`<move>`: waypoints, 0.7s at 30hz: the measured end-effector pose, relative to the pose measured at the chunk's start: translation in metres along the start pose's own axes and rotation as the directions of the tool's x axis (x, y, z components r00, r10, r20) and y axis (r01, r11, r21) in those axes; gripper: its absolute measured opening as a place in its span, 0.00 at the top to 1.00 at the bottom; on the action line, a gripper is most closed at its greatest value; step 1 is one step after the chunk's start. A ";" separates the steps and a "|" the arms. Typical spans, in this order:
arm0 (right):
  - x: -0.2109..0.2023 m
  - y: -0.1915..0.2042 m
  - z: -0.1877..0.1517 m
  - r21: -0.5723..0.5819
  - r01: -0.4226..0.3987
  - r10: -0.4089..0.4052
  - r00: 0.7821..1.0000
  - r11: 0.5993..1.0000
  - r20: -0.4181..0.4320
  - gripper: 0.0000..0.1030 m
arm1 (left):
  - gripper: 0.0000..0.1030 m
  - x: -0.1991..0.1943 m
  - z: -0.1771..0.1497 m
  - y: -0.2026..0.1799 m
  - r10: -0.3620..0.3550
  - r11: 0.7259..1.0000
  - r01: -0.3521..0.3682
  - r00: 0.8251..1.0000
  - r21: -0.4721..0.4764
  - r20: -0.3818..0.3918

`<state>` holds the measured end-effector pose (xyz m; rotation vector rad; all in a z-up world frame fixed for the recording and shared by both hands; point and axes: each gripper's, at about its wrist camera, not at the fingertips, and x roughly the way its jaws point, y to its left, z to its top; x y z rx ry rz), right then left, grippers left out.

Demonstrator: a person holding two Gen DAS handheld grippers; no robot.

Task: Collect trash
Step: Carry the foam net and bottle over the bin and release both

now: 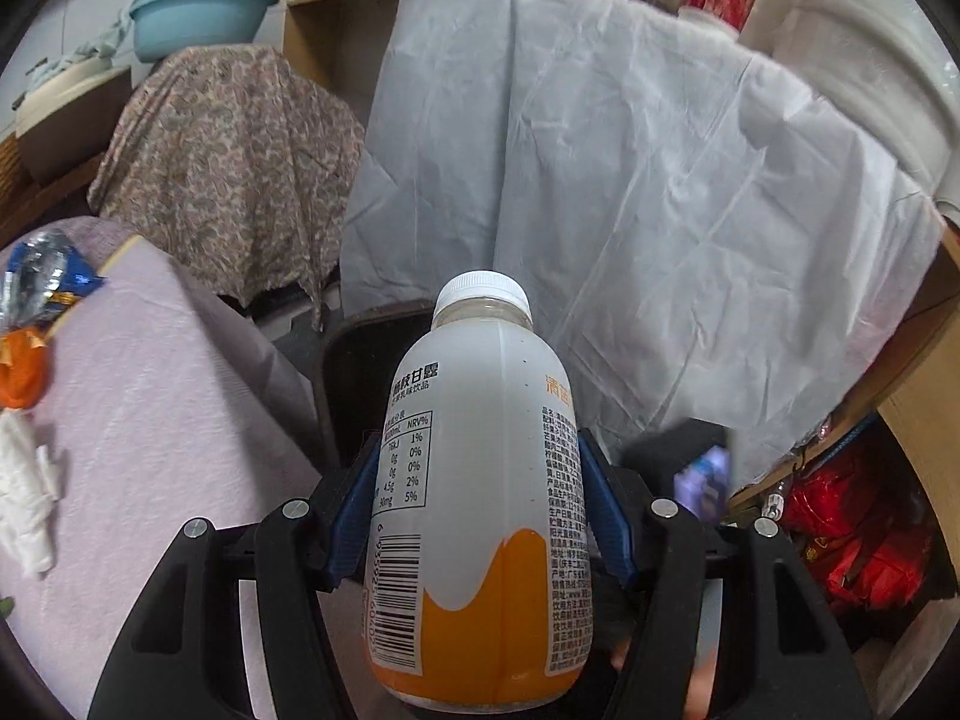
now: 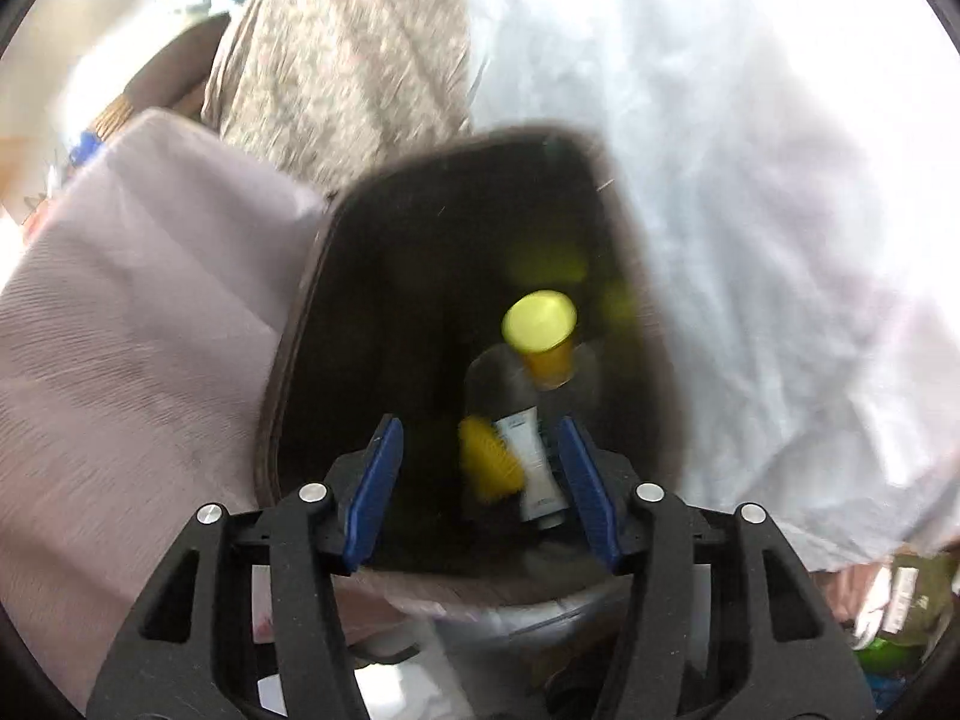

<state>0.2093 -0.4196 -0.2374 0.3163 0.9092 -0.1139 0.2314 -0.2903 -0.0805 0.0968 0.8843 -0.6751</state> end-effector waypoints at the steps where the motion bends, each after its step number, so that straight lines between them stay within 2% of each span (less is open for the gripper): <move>1: -0.011 -0.003 -0.003 0.001 0.018 -0.018 1.000 1.000 0.023 0.35 | 0.41 0.009 0.004 -0.002 0.006 1.000 -0.006 1.000 -0.002 -0.014; 4: -0.037 -0.017 -0.013 0.022 0.078 -0.080 0.993 0.997 0.087 0.34 | 0.41 0.039 0.010 -0.009 0.033 0.999 -0.033 0.998 -0.005 -0.062; 8: -0.055 -0.041 -0.021 0.086 0.109 -0.118 0.987 0.990 0.113 0.34 | 0.41 0.086 0.013 -0.009 0.074 0.997 -0.079 0.985 -0.026 -0.159; 11: -0.064 -0.060 -0.025 0.138 0.107 -0.124 0.985 0.985 0.122 0.34 | 0.41 0.121 0.009 -0.002 0.115 0.990 -0.132 0.962 -0.051 -0.248; 15: -0.068 -0.081 -0.031 0.182 0.101 -0.124 0.985 0.978 0.119 0.34 | 0.41 0.154 0.007 0.007 0.095 0.985 -0.139 0.932 -0.103 -0.349; 21: -0.072 -0.087 -0.034 0.205 0.098 -0.125 0.985 0.974 0.122 0.34 | 0.40 0.181 -0.002 0.021 0.120 0.983 -0.166 0.901 -0.076 -0.418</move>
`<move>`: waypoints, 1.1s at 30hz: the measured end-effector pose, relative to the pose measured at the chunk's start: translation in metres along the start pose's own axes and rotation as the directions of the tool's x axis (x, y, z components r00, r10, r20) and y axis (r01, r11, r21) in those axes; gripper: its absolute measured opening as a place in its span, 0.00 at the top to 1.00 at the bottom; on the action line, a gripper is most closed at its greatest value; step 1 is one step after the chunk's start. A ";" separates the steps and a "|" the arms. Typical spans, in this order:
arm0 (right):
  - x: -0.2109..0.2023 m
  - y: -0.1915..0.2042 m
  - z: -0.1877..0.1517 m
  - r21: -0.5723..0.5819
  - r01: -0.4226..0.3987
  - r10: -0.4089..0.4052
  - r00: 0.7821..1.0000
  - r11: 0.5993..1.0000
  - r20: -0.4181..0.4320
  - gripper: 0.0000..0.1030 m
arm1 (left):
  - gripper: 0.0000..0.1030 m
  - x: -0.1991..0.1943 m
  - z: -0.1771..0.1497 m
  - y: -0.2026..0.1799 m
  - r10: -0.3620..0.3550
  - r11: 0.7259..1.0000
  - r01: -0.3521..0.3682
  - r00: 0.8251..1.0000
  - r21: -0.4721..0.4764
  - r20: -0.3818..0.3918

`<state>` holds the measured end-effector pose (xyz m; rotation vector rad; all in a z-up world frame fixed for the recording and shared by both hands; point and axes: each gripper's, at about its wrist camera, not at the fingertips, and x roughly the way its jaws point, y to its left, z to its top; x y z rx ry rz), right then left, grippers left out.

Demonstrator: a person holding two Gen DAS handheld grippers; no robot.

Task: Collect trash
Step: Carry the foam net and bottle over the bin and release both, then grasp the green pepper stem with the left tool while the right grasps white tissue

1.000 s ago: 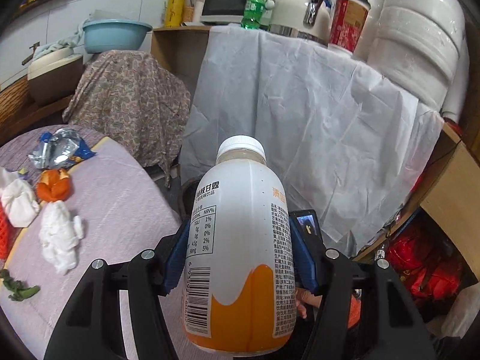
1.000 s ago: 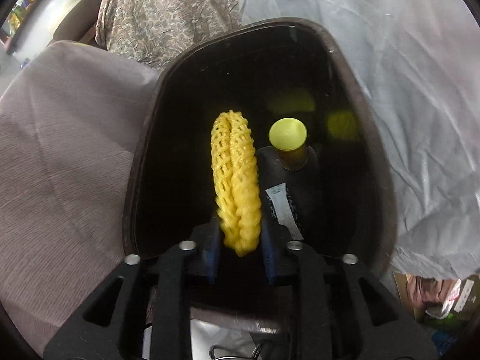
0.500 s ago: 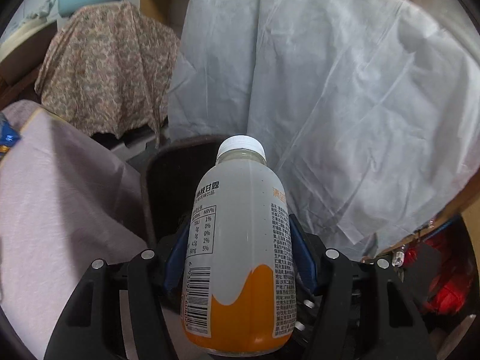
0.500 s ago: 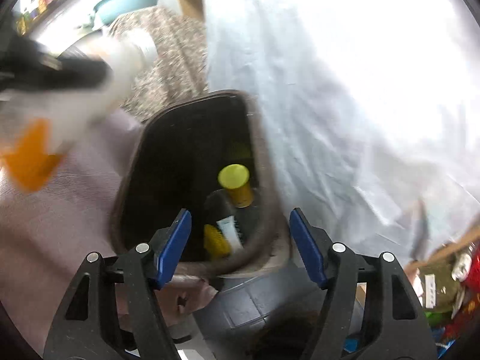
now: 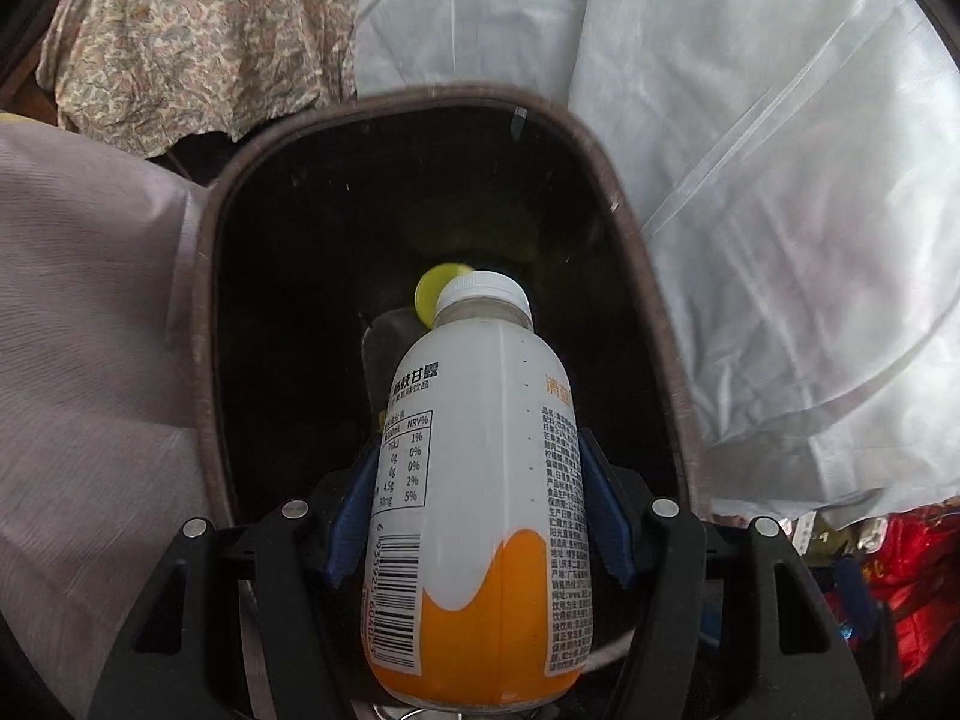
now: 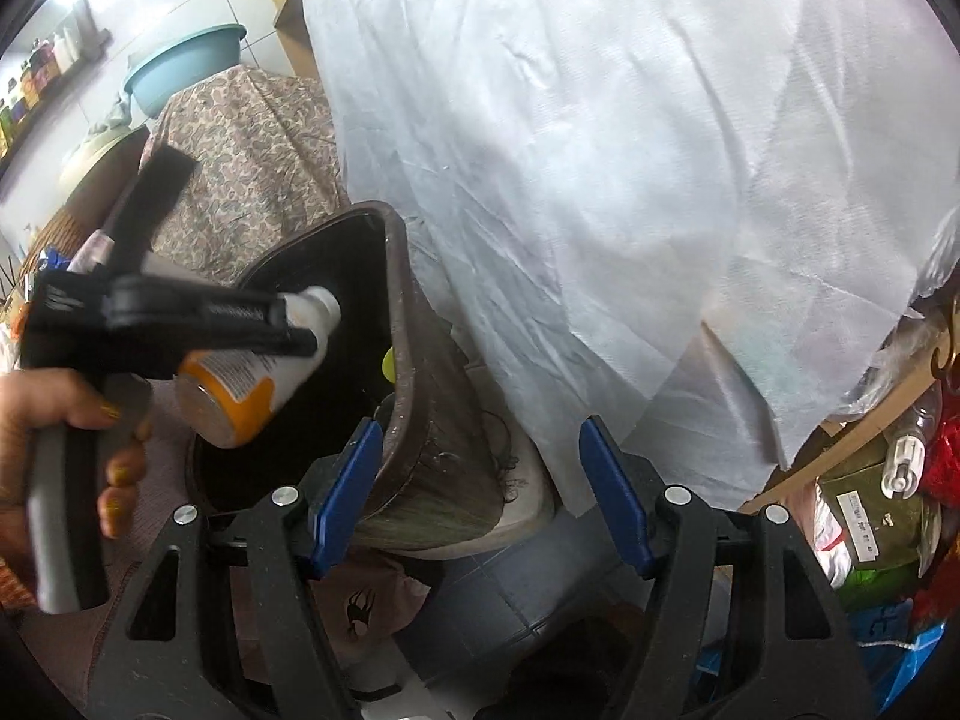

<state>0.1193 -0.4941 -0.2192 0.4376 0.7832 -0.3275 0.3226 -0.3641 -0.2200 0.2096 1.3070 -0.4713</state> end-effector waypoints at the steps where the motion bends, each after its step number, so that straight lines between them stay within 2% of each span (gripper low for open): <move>1: -0.001 -0.001 0.001 0.002 -0.001 0.001 1.000 1.000 0.001 0.34 | 0.40 0.002 0.001 0.002 -0.002 1.000 0.002 1.000 -0.004 -0.008; 5: -0.007 -0.006 -0.003 0.022 0.001 -0.001 1.000 1.000 0.007 0.34 | 0.36 0.007 0.005 0.005 -0.019 1.000 0.018 0.999 -0.023 -0.034; 7: -0.010 -0.005 -0.004 0.025 0.001 -0.001 1.000 1.000 0.009 0.34 | 0.31 0.005 0.004 0.000 0.001 1.000 -0.001 1.000 -0.004 -0.022; 9: -0.014 -0.004 -0.003 0.025 0.004 -0.004 1.000 1.000 0.022 0.34 | 0.30 0.001 0.002 -0.005 0.011 1.000 -0.011 1.000 0.014 -0.007; 14: -0.028 0.001 0.005 0.022 0.004 -0.005 0.998 1.000 0.061 0.34 | 0.30 -0.043 -0.002 -0.014 -0.046 0.999 0.044 0.997 0.029 0.069; 17: -0.036 0.002 0.007 0.028 0.013 -0.015 0.997 1.000 0.073 0.34 | 0.25 -0.092 -0.009 -0.013 -0.108 0.994 0.102 0.981 0.044 0.160; 19: -0.040 0.005 0.008 0.036 -0.005 0.003 0.997 0.999 0.075 0.34 | 0.21 -0.127 -0.020 -0.009 -0.140 0.989 0.127 0.965 0.070 0.224; 24: -0.048 0.030 0.011 0.002 -0.072 0.071 0.995 0.997 0.072 0.34 | 0.13 -0.203 -0.066 0.011 -0.162 0.984 0.119 0.915 0.136 0.369; 26: -0.052 0.048 0.012 -0.029 -0.108 0.110 0.992 0.994 0.069 0.34 | 0.12 -0.226 -0.088 0.028 -0.155 0.984 0.103 0.895 0.144 0.417; 28: -0.054 0.066 0.014 -0.061 -0.148 0.151 0.987 0.987 0.061 0.34 | 0.11 -0.240 -0.108 0.044 -0.131 0.987 0.075 0.883 0.142 0.451; 31: -0.061 0.095 0.012 -0.116 -0.197 0.204 0.978 0.974 0.050 0.33 | 0.11 -0.250 -0.138 0.079 -0.080 0.992 0.021 0.869 0.125 0.489; 33: -0.064 0.111 0.011 -0.148 -0.217 0.226 0.973 0.965 0.043 0.30 | 0.11 -0.253 -0.151 0.102 -0.047 0.994 -0.010 0.868 0.112 0.494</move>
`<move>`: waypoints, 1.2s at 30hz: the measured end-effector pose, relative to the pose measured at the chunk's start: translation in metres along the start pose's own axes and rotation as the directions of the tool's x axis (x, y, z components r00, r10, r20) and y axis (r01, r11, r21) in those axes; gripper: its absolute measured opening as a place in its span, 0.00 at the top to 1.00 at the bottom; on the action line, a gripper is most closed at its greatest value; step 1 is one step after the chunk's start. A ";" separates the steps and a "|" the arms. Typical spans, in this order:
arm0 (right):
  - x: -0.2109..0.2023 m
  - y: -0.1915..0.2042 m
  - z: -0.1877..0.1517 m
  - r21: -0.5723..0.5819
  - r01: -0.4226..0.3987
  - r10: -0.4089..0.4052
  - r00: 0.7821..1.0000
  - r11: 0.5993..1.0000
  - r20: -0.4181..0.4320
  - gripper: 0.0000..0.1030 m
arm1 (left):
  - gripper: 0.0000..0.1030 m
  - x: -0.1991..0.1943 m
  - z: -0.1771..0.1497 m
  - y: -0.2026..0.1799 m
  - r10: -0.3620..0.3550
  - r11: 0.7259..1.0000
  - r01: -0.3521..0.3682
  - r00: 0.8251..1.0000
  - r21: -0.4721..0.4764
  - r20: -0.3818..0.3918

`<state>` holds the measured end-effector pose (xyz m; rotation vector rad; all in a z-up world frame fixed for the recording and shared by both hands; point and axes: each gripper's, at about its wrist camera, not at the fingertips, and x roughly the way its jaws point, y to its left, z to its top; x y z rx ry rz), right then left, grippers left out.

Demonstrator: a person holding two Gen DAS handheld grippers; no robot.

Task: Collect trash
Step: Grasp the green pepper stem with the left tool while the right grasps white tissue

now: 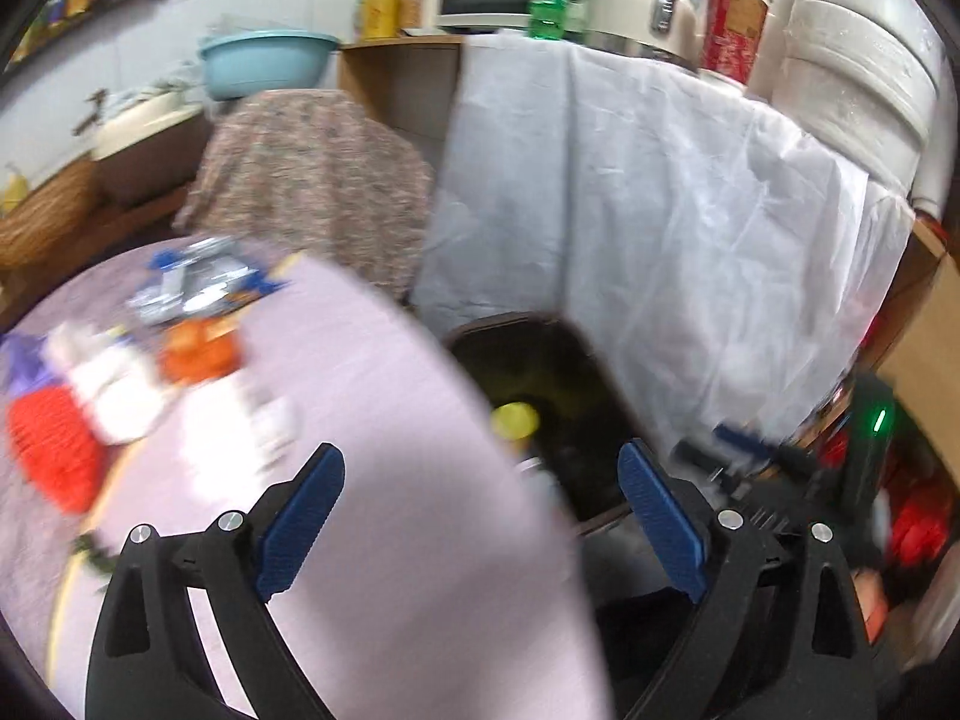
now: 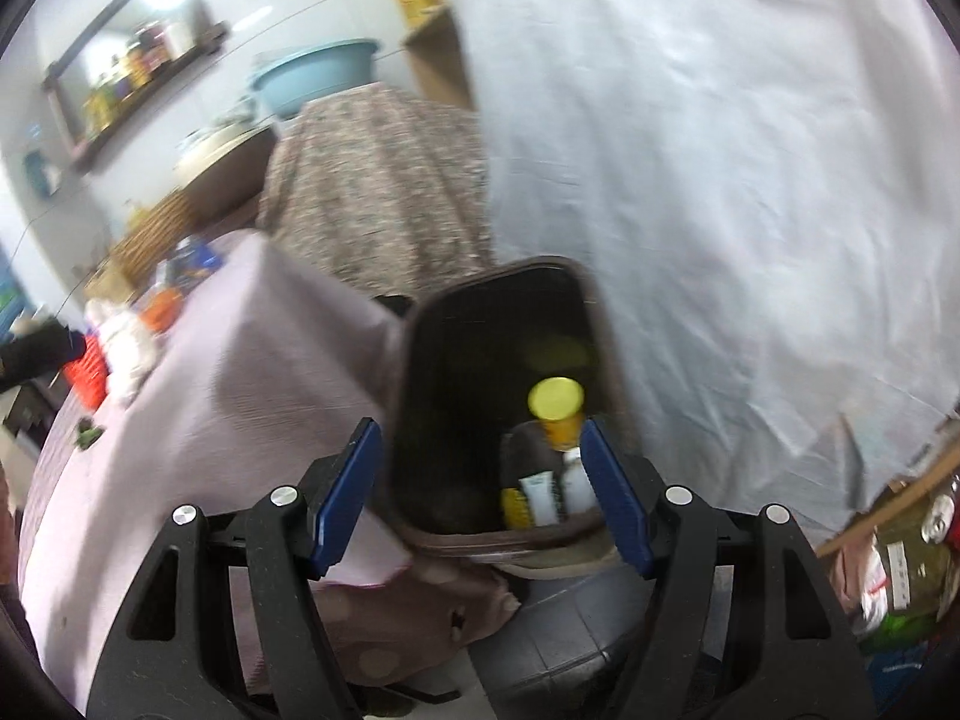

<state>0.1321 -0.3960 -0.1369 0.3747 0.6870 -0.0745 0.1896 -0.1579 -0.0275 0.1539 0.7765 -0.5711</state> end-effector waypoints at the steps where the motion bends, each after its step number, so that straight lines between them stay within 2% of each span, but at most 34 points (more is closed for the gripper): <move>1: 0.000 0.010 0.000 -0.016 -0.015 0.015 1.000 1.000 -0.003 0.29 | 0.11 -0.004 -0.009 0.015 0.033 0.999 -0.033 0.999 0.003 -0.003; 5: 0.001 0.036 -0.002 -0.061 -0.062 0.061 0.998 0.996 -0.022 0.29 | 0.16 -0.021 -0.034 0.063 0.149 0.989 -0.148 0.989 0.021 -0.026; 9: 0.000 0.060 -0.003 -0.093 -0.107 0.104 0.994 0.990 -0.036 0.29 | 0.24 -0.033 -0.051 0.110 0.205 0.979 -0.206 0.978 0.000 -0.045; 12: -0.003 0.079 -0.001 -0.118 -0.138 0.134 0.990 0.983 -0.043 0.29 | 0.29 -0.032 -0.057 0.130 0.240 0.971 -0.239 0.969 0.020 -0.055; 19: -0.011 0.111 -0.003 -0.190 -0.169 0.162 0.985 0.967 -0.053 0.29 | 0.40 -0.010 -0.063 0.139 0.224 0.971 -0.213 0.968 0.105 -0.114; 22: -0.013 0.125 -0.002 -0.229 -0.185 0.175 0.982 0.956 -0.066 0.29 | 0.44 -0.007 -0.066 0.142 0.223 0.971 -0.211 0.969 0.116 -0.103; 24: -0.016 0.137 0.000 -0.264 -0.194 0.182 0.981 0.945 -0.067 0.29 | 0.59 -0.008 -0.067 0.146 0.233 0.969 -0.223 0.968 0.102 -0.096; 25: -0.016 0.141 0.001 -0.271 -0.204 0.191 0.979 0.941 -0.071 0.29 | 0.62 -0.010 -0.067 0.148 0.239 0.968 -0.231 0.966 0.096 -0.093; 26: -0.016 0.147 0.004 -0.274 -0.224 0.210 0.974 0.935 -0.080 0.29 | 0.73 -0.010 -0.067 0.150 0.234 0.970 -0.226 0.968 0.090 -0.091; 27: -0.015 0.151 0.006 -0.275 -0.241 0.225 0.970 0.931 -0.088 0.29 | 0.76 -0.011 -0.068 0.153 0.223 0.973 -0.217 0.970 0.077 -0.092; 31: -0.009 0.182 0.016 -0.291 -0.309 0.283 0.951 0.906 -0.128 0.29 | 0.86 -0.016 -0.067 0.160 0.192 0.981 -0.192 0.979 0.009 -0.068; 36: 0.018 0.226 0.024 -0.354 -0.342 0.288 0.937 0.871 -0.196 0.29 | 0.89 -0.028 -0.065 0.167 0.175 0.983 -0.177 0.984 -0.050 -0.026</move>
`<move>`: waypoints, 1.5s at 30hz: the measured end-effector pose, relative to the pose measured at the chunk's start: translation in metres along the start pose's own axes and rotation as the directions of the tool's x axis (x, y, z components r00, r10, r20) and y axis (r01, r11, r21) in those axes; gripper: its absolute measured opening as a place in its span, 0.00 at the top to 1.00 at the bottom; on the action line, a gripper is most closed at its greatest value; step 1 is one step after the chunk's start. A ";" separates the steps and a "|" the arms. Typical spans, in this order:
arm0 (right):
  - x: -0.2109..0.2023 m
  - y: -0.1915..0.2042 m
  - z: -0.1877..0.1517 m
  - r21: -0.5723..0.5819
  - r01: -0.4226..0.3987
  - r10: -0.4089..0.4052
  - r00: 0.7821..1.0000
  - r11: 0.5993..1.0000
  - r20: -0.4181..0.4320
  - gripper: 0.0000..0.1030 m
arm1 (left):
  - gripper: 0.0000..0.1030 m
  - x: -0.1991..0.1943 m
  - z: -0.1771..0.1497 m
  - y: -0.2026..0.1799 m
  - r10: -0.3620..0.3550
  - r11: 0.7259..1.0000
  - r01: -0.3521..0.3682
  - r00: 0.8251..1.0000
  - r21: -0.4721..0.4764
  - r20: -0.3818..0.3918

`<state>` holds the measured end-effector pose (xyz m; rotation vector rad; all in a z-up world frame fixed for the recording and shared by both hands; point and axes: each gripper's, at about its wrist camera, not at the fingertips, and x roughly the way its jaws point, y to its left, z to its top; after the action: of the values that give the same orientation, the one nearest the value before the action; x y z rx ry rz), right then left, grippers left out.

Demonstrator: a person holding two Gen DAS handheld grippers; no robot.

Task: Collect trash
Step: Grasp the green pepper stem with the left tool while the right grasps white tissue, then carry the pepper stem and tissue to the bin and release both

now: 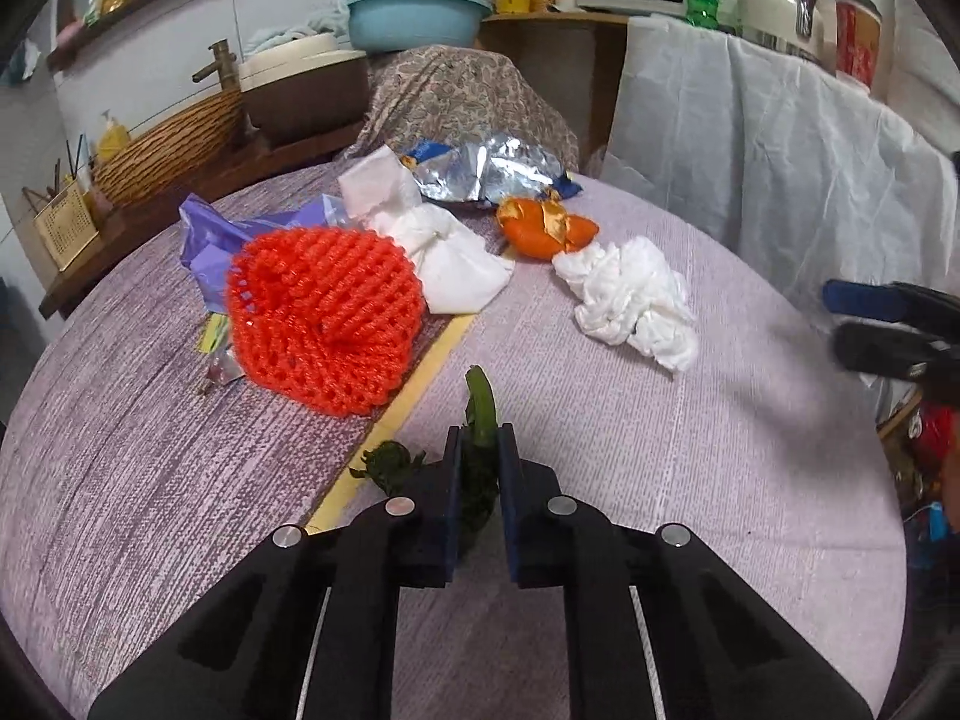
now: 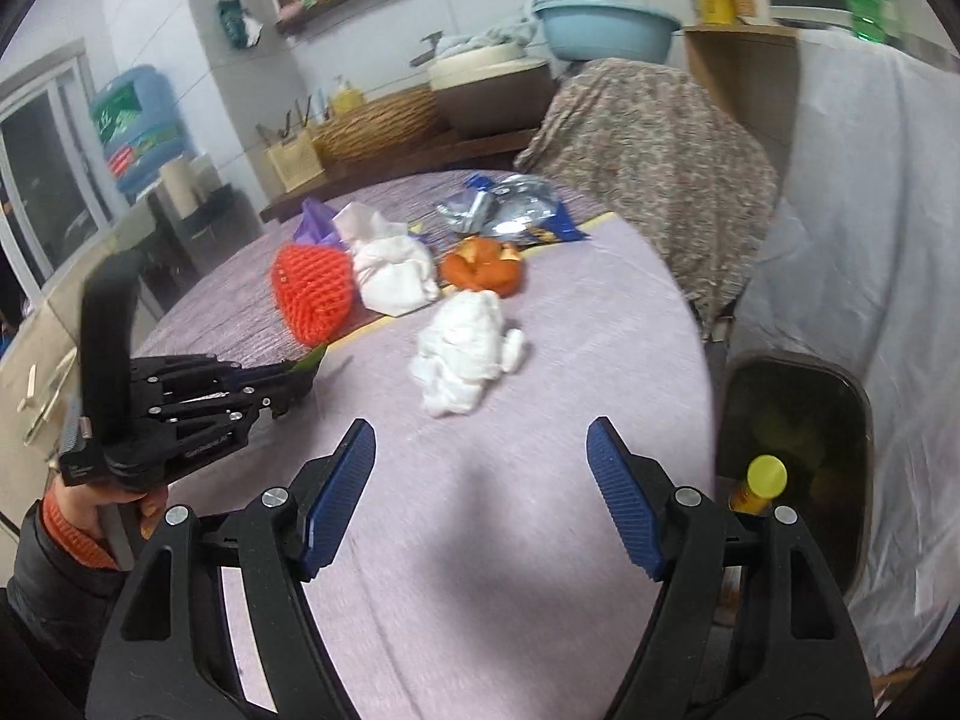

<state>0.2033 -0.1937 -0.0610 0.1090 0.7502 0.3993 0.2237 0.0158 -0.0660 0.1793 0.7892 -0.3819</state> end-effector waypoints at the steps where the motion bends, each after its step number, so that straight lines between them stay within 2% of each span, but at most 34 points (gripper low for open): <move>1: 0.008 0.003 0.005 -0.008 0.000 0.000 1.000 1.000 -0.015 0.29 | 0.89 -0.003 0.001 0.002 -0.007 1.000 0.007 1.000 -0.012 0.010; 4: 0.037 0.011 0.020 -0.037 0.014 -0.017 0.997 0.999 -0.070 0.29 | 0.89 -0.011 0.003 0.009 -0.040 0.997 0.043 0.998 -0.058 0.044; 8: 0.070 0.023 0.035 -0.101 0.091 -0.102 0.989 0.991 -0.111 0.30 | 0.89 -0.018 0.005 0.012 -0.039 0.997 0.044 0.996 -0.069 0.077; 12: 0.096 0.024 0.039 -0.123 0.145 -0.162 0.976 0.982 -0.147 0.39 | 0.89 -0.020 0.005 0.013 -0.047 0.995 0.054 0.995 -0.078 0.089; 16: 0.100 0.024 0.035 -0.133 0.145 -0.165 0.974 0.980 -0.152 0.59 | 0.89 -0.022 0.006 0.013 -0.054 0.995 0.062 0.993 -0.079 0.102; 17: 0.098 0.023 0.034 -0.132 0.145 -0.165 0.975 0.980 -0.148 0.62 | 0.89 -0.022 0.006 0.013 -0.053 0.995 0.062 0.993 -0.079 0.106; 20: 0.087 0.018 0.031 -0.100 0.113 -0.126 0.983 0.989 -0.133 0.67 | 0.89 -0.025 0.005 0.012 -0.056 0.994 0.066 0.992 -0.082 0.117; 27: 0.040 0.012 0.014 -0.043 0.029 -0.031 0.998 0.999 -0.051 0.68 | 0.89 -0.031 0.009 0.006 -0.059 0.995 0.070 0.988 -0.074 0.140; 31: 0.000 0.004 -0.005 -0.035 0.026 -0.025 0.999 0.999 0.022 0.68 | 0.89 -0.043 0.013 -0.011 -0.072 0.995 0.081 0.985 -0.051 0.160; 34: -0.031 -0.015 -0.017 0.013 0.016 -0.017 0.997 1.000 0.075 0.68 | 0.89 -0.051 0.020 -0.031 -0.119 0.991 0.126 0.977 -0.032 0.176; 37: -0.056 -0.036 -0.028 0.056 0.041 -0.048 0.992 0.998 0.117 0.68 | 0.89 -0.052 0.030 -0.060 -0.177 0.983 0.182 0.967 -0.008 0.183; 40: -0.077 -0.058 -0.041 0.089 0.112 -0.125 0.981 0.990 0.151 0.68 | 0.89 -0.045 0.041 -0.096 -0.236 0.972 0.233 0.957 0.035 0.171; 45: -0.099 -0.109 -0.061 0.178 0.207 -0.234 0.961 0.962 0.146 0.68 | 0.89 -0.019 0.060 -0.158 -0.352 0.936 0.348 0.928 0.057 0.122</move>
<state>0.1306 -0.3350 -0.0682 0.2063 0.6214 0.1138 0.1879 -0.1414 -0.0135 0.0429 0.6845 -0.7395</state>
